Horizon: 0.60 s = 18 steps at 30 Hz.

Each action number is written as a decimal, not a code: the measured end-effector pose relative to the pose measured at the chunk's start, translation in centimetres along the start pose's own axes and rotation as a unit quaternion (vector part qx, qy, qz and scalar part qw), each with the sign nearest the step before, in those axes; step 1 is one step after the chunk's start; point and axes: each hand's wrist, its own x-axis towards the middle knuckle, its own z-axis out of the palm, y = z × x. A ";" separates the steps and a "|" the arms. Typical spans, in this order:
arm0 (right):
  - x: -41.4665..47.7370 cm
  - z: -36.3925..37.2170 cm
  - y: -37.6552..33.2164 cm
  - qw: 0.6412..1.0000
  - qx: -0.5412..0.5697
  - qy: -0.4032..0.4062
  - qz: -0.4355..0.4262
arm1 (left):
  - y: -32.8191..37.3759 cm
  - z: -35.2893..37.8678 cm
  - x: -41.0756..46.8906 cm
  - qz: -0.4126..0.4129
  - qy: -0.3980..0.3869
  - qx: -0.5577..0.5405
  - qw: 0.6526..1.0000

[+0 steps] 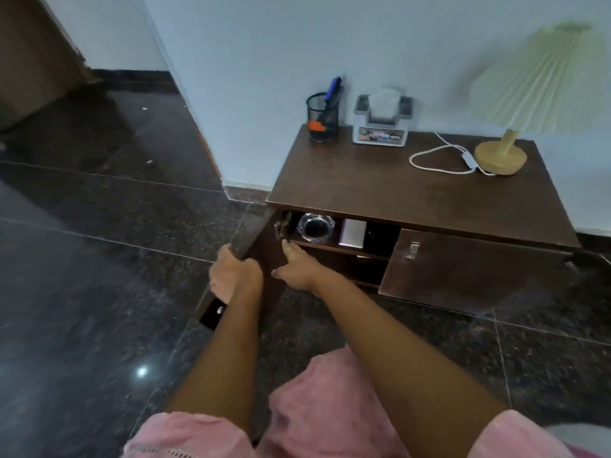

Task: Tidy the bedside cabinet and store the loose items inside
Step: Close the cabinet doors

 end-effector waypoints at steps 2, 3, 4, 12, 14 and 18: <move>0.1 2.1 -2.5 0.999 -0.044 -0.022 -0.005 | -2.0 -1.8 0.9 -0.087 0.008 0.062 0.994; 0.1 3.3 -3.3 0.998 -0.061 -0.034 -0.011 | -2.7 -2.0 0.9 -0.135 -0.013 0.075 0.988; 0.0 4.5 -3.7 0.996 -0.072 -0.046 -0.015 | -3.3 -1.9 0.7 -0.166 -0.035 0.085 0.982; -0.1 5.5 0.3 0.999 0.017 -0.020 0.041 | -3.3 -0.1 -1.7 -0.124 -0.104 0.180 0.970; -0.1 5.1 0.4 0.992 0.111 -0.009 0.055 | -2.7 0.2 -2.2 -0.111 -0.127 0.164 0.972; -0.5 4.9 -0.4 0.963 0.248 -0.041 0.101 | -1.8 0.6 -3.1 -0.048 -0.197 0.101 0.974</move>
